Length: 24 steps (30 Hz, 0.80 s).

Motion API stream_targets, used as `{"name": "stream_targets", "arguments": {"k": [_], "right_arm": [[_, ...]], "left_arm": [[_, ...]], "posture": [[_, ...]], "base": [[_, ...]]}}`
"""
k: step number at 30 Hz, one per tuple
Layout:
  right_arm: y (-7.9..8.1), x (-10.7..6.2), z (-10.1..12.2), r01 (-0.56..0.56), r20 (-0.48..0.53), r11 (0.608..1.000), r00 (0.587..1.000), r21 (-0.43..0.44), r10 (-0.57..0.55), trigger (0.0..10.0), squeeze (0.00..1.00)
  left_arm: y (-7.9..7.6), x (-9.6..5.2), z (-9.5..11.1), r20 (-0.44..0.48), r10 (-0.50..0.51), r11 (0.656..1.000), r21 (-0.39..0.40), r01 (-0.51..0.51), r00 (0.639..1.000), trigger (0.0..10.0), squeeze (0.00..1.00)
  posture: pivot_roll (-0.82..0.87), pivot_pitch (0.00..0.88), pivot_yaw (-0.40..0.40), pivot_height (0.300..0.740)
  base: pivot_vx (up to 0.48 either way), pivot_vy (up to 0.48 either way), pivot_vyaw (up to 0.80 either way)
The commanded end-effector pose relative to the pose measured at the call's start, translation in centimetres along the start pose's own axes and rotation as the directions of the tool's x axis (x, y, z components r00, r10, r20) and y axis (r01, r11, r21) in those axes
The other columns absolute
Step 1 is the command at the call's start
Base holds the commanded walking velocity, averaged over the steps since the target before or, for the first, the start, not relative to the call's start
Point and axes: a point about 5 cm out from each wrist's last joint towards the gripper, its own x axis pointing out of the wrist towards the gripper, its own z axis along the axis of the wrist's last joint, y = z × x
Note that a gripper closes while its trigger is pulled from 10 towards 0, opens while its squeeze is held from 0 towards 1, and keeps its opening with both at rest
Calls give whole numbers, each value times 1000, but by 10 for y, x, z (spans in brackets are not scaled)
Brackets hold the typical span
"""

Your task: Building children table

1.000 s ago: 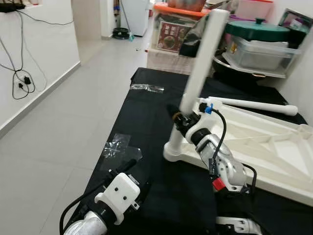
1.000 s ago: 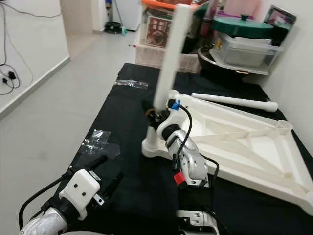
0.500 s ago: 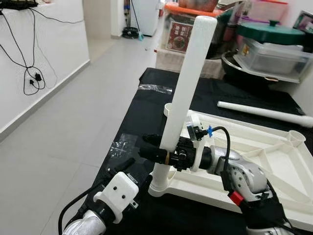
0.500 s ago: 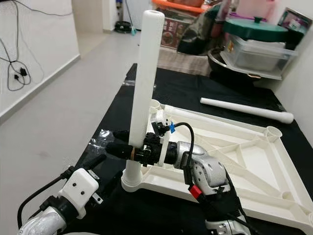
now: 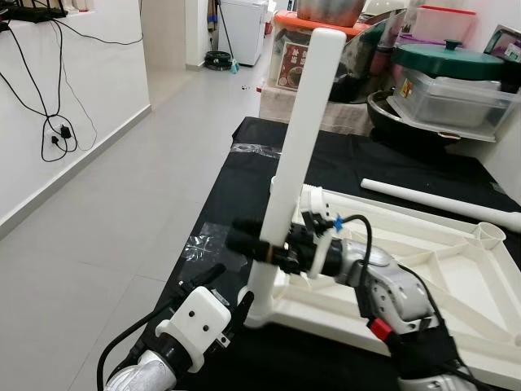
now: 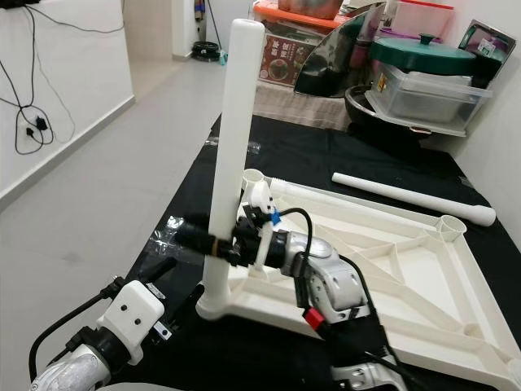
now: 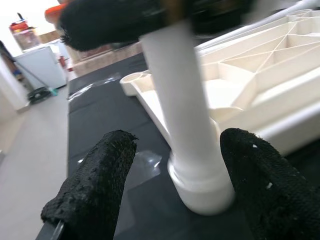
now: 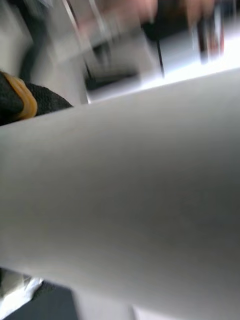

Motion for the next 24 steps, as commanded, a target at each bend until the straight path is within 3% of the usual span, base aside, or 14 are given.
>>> {"name": "stream_targets", "arguments": {"k": [1,2,3,5,6,7,9,10,11,13,19,20,23,24], "right_arm": [[-29,-18,-16,290,-74,957,955,31,-287,0,0],[-29,-18,-16,290,-74,957,955,31,-287,0,0],[-45,-24,-18,535,-64,845,844,21,-533,0,0],[-55,-35,-18,733,-47,681,679,-14,-732,0,0],[-55,-35,-18,733,-47,681,679,-14,-732,0,0],[-57,-40,-19,797,-44,604,603,-16,-797,0,0],[-57,-44,-19,831,-43,556,555,-15,-830,0,0],[-54,-52,-18,920,-41,391,390,-13,-920,0,0],[-54,-52,-18,920,-41,391,390,-13,-920,0,0],[-50,-59,-17,960,-44,278,277,-15,-960,0,0],[-38,-52,-22,975,-98,220,217,-13,-971,0,0],[-35,-49,-23,974,-113,225,223,-8,-968,10000,0],[-32,-42,-22,966,-106,255,258,36,-960,10000,0],[-31,-38,-21,959,-97,276,282,69,-955,10000,145]], "left_arm": [[-2,-1,-2,-5,-9,1000,3,9,1000,10000,0],[-2,-1,-2,-5,-9,1000,3,9,1000,10000,0],[-2,0,-2,-4,-11,1000,3,11,1000,10000,0],[-2,0,-2,-4,-12,1000,5,13,1000,10000,0],[-2,0,-2,-4,-12,1000,5,13,1000,10000,0],[-2,-1,-2,-5,-12,1000,4,12,1000,10000,0],[-2,-1,-2,-5,-12,1000,3,12,1000,10000,0],[-2,0,-2,-4,-14,1000,5,14,1000,10000,0],[-2,0,-2,-4,-14,1000,5,14,1000,10000,0],[-3,0,-2,-4,-14,1000,6,14,1000,10000,0],[-2,-1,-2,-7,-12,1000,6,12,1000,10000,0],[-2,-1,-2,-8,-12,1000,6,12,1000,10000,0],[-2,-1,-2,-8,-12,1000,5,12,1000,10000,0],[-2,-1,-2,-9,-12,1000,5,12,1000,10000,0]], "posture": [[125,0,-142,740],[125,0,-142,740],[123,3,-141,740],[123,1,-140,740],[123,1,-140,740],[122,4,-141,740],[122,4,-141,740],[124,6,-142,740],[124,6,-142,740],[126,6,-143,740],[125,6,-145,740],[124,5,-143,740],[122,7,-146,740],[122,7,-144,740]], "base": [[0,0,0],[0,0,0],[0,0,0],[0,0,0],[0,0,0],[0,0,0],[0,0,0],[0,0,0],[0,0,0],[0,0,0],[0,0,0],[0,0,0],[0,0,0],[0,0,0]]}}
